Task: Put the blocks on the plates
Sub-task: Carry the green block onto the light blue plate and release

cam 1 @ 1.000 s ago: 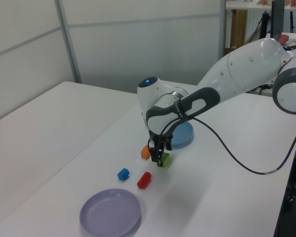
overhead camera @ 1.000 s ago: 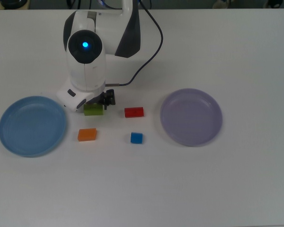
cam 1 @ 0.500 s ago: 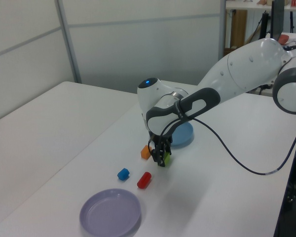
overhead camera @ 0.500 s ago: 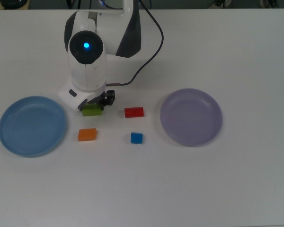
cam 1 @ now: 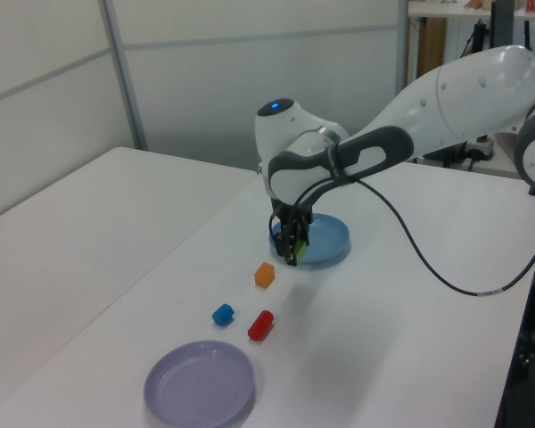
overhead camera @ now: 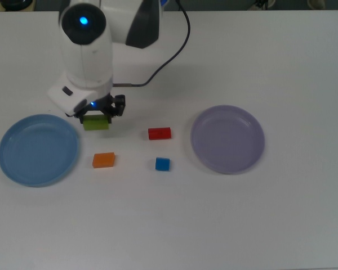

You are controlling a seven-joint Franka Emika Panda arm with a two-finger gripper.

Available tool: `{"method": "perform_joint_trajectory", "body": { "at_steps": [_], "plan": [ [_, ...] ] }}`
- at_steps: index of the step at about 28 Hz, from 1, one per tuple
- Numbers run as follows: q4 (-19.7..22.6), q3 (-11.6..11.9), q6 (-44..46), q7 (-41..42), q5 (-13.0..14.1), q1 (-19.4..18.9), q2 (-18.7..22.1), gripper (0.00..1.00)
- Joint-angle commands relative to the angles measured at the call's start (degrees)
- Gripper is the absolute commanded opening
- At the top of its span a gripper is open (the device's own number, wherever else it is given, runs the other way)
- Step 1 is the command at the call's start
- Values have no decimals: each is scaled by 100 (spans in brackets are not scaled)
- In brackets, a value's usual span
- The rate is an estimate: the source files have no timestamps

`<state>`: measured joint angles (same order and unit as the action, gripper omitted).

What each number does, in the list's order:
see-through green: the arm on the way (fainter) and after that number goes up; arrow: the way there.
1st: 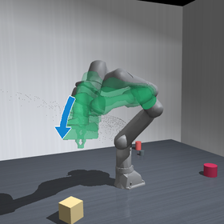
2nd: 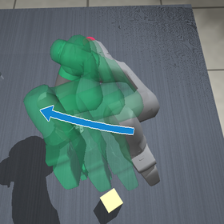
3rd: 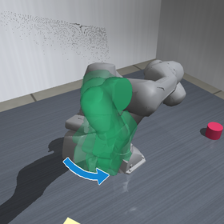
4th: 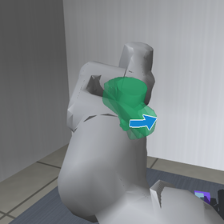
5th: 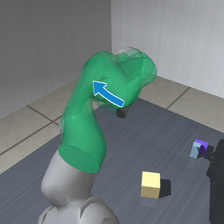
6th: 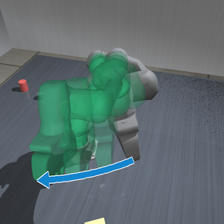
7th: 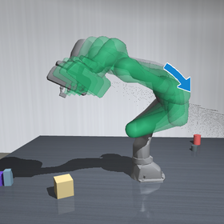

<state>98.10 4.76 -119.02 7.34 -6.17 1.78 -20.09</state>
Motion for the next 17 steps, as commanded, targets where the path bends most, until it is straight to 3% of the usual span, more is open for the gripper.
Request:
{"method": "perform_joint_trajectory", "body": {
  "at_steps": [1,7,10,17],
  "plan": [
    [-133,33,133,207,72,174,102,20],
    [-194,51,45,488,72,428,6,20],
    [-474,42,37,646,81,630,-283,20],
    [-651,42,-525,646,37,903,-724,21]
  ]
}}
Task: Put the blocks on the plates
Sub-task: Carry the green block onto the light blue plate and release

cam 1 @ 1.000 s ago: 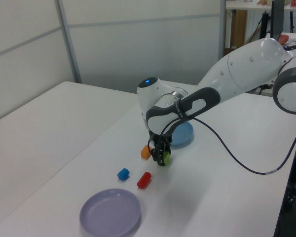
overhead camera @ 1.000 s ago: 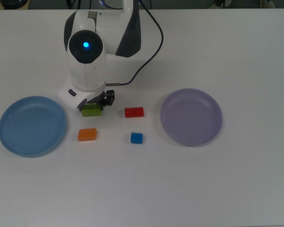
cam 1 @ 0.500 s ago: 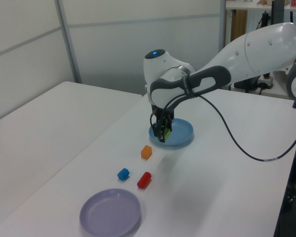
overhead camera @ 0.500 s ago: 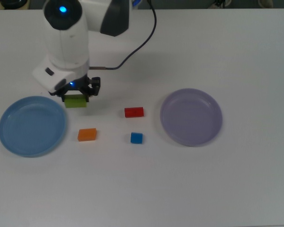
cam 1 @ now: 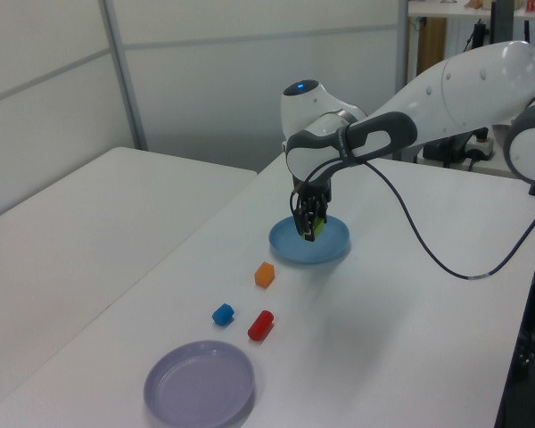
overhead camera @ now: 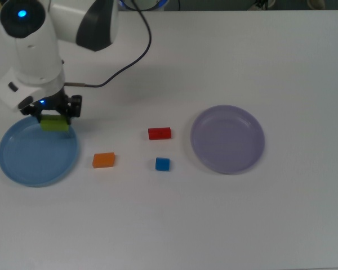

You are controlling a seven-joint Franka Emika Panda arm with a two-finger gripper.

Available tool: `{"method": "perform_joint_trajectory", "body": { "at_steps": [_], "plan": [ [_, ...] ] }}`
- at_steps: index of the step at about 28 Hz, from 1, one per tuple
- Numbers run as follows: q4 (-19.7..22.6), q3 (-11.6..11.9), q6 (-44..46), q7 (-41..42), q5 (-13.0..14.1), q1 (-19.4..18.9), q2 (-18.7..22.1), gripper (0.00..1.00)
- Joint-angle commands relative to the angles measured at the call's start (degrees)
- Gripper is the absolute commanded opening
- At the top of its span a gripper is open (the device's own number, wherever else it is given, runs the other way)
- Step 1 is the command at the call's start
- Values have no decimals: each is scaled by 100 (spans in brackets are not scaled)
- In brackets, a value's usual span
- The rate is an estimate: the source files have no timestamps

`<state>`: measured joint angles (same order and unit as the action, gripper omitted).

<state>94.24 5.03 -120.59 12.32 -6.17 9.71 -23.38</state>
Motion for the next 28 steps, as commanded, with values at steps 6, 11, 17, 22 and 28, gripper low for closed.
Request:
{"method": "perform_joint_trajectory", "body": {
  "at_steps": [6,11,17,22,28],
  "plan": [
    [-293,16,-826,69,28,110,-685,21],
    [-293,16,-835,69,46,110,-685,39],
    [-293,16,-852,69,11,101,-782,100],
    [-301,16,-940,60,19,92,-773,100],
    [-310,7,-940,43,37,83,-721,100]
  ]
}}
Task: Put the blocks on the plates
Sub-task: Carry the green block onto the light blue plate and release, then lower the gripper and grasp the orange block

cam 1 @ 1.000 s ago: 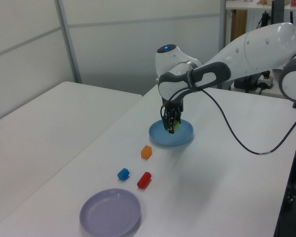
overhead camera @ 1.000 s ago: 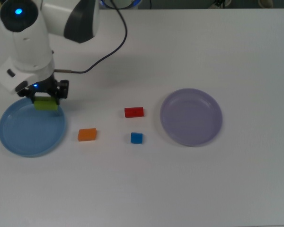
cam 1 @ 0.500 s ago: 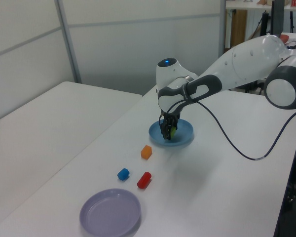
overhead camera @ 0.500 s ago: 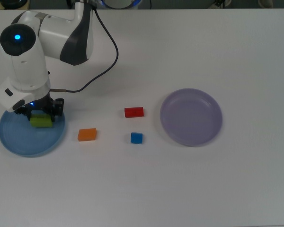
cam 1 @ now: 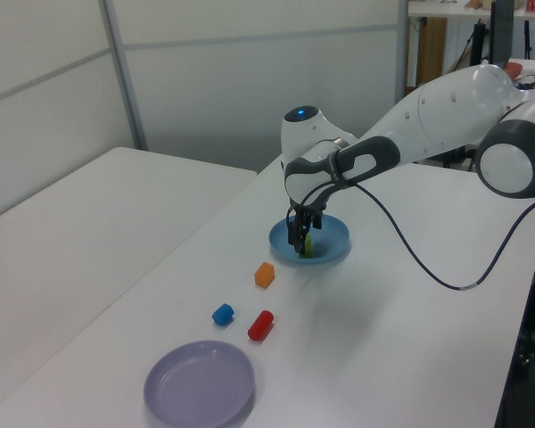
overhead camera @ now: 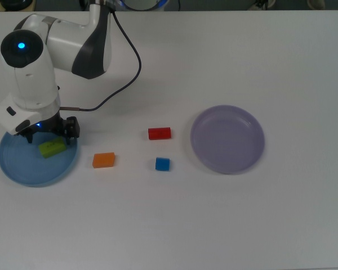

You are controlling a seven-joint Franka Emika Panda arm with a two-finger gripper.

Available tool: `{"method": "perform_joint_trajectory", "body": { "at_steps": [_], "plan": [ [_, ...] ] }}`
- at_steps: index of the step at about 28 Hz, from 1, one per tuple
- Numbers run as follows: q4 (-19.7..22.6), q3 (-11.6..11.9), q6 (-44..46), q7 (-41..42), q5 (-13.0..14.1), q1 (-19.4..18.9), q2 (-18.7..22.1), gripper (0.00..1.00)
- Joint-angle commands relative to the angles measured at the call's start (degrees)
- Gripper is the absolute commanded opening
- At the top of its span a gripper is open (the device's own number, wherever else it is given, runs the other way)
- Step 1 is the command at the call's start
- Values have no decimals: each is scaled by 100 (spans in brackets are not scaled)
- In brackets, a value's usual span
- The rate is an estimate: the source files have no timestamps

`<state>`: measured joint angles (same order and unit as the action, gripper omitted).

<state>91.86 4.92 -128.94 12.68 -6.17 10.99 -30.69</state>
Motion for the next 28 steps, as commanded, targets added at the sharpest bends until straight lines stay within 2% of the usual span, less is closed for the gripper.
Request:
{"method": "perform_joint_trajectory", "body": {
  "at_steps": [1,5,7,15,23,28],
  "plan": [
    [-71,9,-105,-11,46,-53,37,100],
    [-185,-43,-88,-204,125,-88,142,100],
    [-221,-114,-79,-432,248,-176,169,100],
    [-221,-483,-96,-1206,327,-343,151,100],
    [-212,-501,-166,-1540,310,-606,-50,100],
    [-203,-501,-395,-1540,283,-616,-200,100]
  ]
}}
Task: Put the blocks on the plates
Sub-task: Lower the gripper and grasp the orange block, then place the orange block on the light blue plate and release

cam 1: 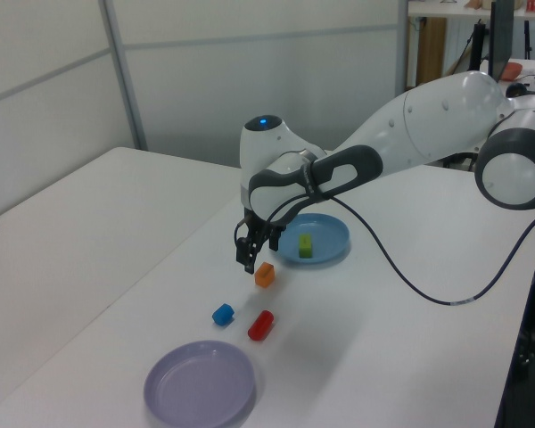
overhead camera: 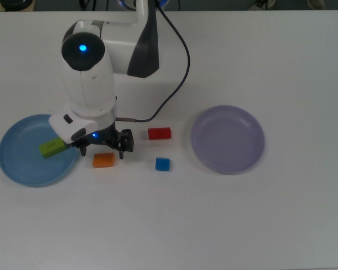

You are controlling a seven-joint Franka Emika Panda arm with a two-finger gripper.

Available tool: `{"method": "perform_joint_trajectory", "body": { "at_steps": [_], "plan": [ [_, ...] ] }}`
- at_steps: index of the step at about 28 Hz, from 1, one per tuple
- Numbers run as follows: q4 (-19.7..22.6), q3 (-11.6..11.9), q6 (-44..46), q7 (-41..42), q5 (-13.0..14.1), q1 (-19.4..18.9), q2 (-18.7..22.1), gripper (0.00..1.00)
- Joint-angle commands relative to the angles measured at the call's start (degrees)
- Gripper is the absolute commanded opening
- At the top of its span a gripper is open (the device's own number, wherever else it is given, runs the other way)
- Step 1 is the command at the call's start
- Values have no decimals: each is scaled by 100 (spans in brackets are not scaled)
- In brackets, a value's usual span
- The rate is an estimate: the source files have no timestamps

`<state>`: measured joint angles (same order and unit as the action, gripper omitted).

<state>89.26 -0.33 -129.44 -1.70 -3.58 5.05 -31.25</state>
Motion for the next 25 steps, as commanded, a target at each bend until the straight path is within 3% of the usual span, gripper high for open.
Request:
{"method": "perform_joint_trajectory", "body": {
  "at_steps": [1,9,11,12,13,17,25],
  "plan": [
    [56,24,-389,-102,-2,-22,-196,100],
    [56,24,-424,-93,-29,-22,-311,98],
    [56,24,-424,-93,-29,-22,-311,82],
    [56,24,-468,-93,-11,-22,-311,59],
    [56,24,-512,-93,6,-13,-311,49],
    [65,24,-556,-111,77,-13,-302,19],
    [74,86,-460,-67,68,48,-40,9]
  ]
}}
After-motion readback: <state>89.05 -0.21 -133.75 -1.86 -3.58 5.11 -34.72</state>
